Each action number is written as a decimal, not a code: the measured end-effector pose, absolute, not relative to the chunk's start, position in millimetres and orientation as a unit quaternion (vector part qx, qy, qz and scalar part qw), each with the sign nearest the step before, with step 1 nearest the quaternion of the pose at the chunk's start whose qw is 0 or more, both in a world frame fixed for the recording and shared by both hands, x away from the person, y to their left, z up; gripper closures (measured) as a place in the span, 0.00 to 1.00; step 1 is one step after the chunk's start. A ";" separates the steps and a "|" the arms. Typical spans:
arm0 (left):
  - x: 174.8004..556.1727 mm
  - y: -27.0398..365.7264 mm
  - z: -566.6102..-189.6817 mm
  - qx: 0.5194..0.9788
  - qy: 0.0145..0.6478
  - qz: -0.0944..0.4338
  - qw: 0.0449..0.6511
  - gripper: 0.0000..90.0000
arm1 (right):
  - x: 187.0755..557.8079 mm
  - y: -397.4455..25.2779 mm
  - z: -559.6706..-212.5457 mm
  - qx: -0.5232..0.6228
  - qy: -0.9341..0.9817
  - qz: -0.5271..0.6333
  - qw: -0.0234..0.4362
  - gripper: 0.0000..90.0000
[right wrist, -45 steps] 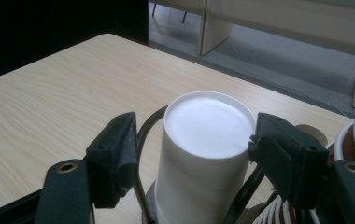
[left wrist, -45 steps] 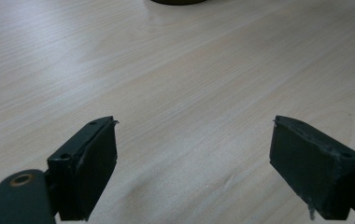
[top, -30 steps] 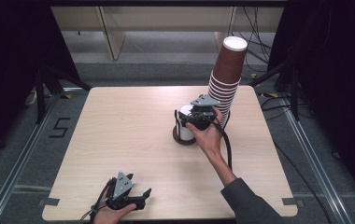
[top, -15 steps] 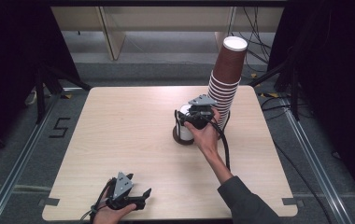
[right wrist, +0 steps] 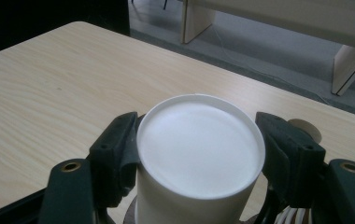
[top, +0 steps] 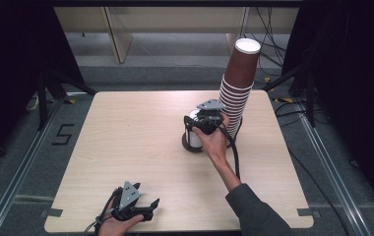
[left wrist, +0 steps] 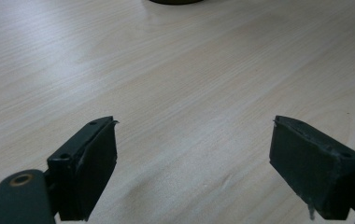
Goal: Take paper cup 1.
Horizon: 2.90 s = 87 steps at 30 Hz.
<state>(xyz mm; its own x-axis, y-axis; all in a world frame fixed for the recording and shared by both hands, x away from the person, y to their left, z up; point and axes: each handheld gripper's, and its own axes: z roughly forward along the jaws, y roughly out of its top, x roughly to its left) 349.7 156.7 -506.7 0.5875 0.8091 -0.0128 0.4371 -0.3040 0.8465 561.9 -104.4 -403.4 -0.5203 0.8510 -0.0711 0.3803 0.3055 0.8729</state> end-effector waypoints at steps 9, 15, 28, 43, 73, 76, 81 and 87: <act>349.7 156.8 -506.3 0.777 0.401 0.216 0.434 0.16 | 559.0 -102.8 -401.0 0.426 0.751 0.433 0.260 0.39; 349.8 156.6 -506.5 0.779 0.399 0.215 0.433 0.16 | 555.9 -105.4 -392.0 0.424 0.747 0.437 0.269 0.39; 349.9 157.0 -506.2 0.779 0.400 0.215 0.432 0.16 | 546.9 -110.3 -361.9 0.410 0.731 0.466 0.282 0.40; 350.7 156.6 -506.9 0.781 0.397 0.213 0.432 0.16 | 527.0 -120.2 -326.4 0.384 0.719 0.505 0.284 0.40; 351.6 158.0 -505.4 0.778 0.399 0.223 0.432 0.16 | 440.4 -148.4 -347.0 0.306 0.759 0.540 0.198 0.40; 351.7 157.9 -506.2 0.778 0.400 0.221 0.432 0.16 | 437.6 -148.5 -353.8 0.310 0.757 0.544 0.185 0.40; 352.3 157.2 -505.3 0.779 0.397 0.222 0.432 0.16 | 436.1 -151.1 -365.9 0.309 0.767 0.535 0.173 0.40; 351.9 158.3 -505.1 0.778 0.399 0.222 0.432 0.16 | 434.1 -153.9 -375.5 0.311 0.776 0.523 0.168 0.40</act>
